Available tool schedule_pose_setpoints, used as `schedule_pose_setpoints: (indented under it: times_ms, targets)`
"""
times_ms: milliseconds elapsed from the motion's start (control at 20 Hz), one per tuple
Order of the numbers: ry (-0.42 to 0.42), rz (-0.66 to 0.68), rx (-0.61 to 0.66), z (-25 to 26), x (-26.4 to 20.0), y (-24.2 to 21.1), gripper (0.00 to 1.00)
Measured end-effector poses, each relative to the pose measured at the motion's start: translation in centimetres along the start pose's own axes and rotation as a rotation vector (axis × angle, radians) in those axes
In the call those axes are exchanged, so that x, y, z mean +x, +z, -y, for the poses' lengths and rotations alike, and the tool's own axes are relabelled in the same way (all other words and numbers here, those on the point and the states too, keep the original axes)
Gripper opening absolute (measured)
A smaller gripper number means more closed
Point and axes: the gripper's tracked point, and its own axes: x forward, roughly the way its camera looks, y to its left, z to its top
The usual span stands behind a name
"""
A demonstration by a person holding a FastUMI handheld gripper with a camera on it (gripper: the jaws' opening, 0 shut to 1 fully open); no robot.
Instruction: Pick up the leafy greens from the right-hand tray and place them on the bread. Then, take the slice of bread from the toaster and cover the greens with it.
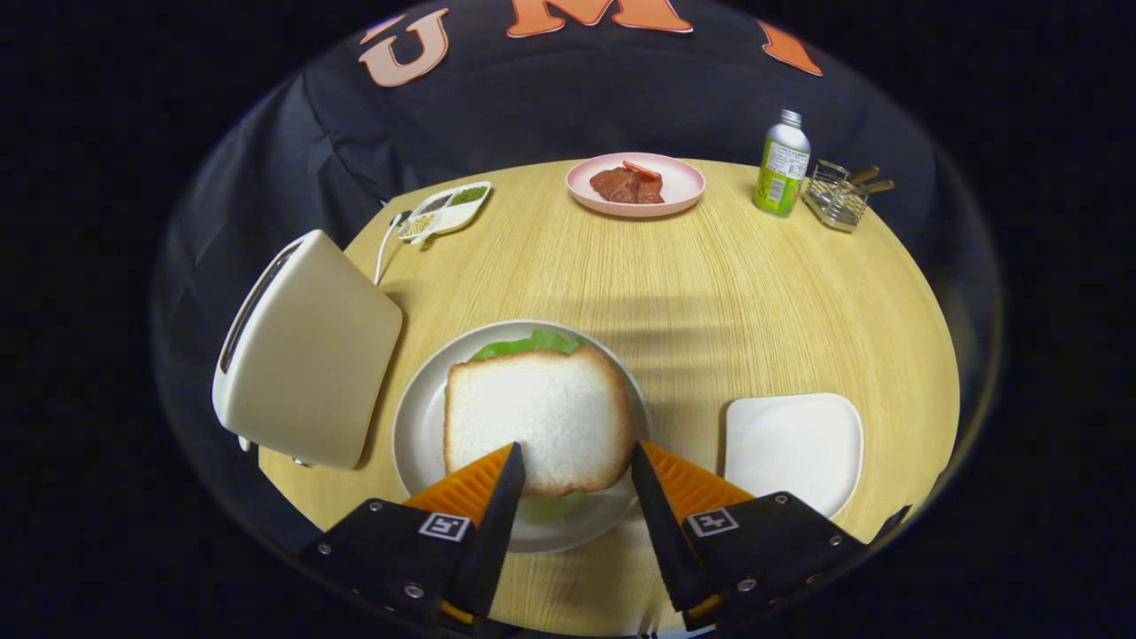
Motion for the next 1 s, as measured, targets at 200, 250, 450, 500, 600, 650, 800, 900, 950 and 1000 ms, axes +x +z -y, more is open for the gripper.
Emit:
schedule_pose_setpoints:
  times_ms: [200,250,450,500,600,650,800,900,950,1000]
  targets:
    - [-0.017,0.023,-0.012,1.3,-1.9,0.9,0.93]
    - [-0.021,0.042,-0.013,1.8,-2.7,1.7,0.97]
    - [-0.049,0.161,-0.004,4.3,-7.4,5.6,0.98]
    - [-0.062,0.203,-0.007,5.0,-9.0,6.9,0.98]
    - [-0.088,0.295,-0.014,6.5,-12.3,9.5,0.98]
    - [-0.096,0.343,-0.013,6.9,-14.2,10.5,0.98]
    - [-0.101,0.479,-0.008,8.1,-19.2,13.5,0.98]
    - [-0.111,0.559,-0.011,8.9,-22.4,14.8,0.98]
    - [-0.121,0.601,-0.014,9.3,-24.1,15.5,0.98]
    - [-0.133,0.639,-0.010,9.8,-25.6,16.0,0.98]
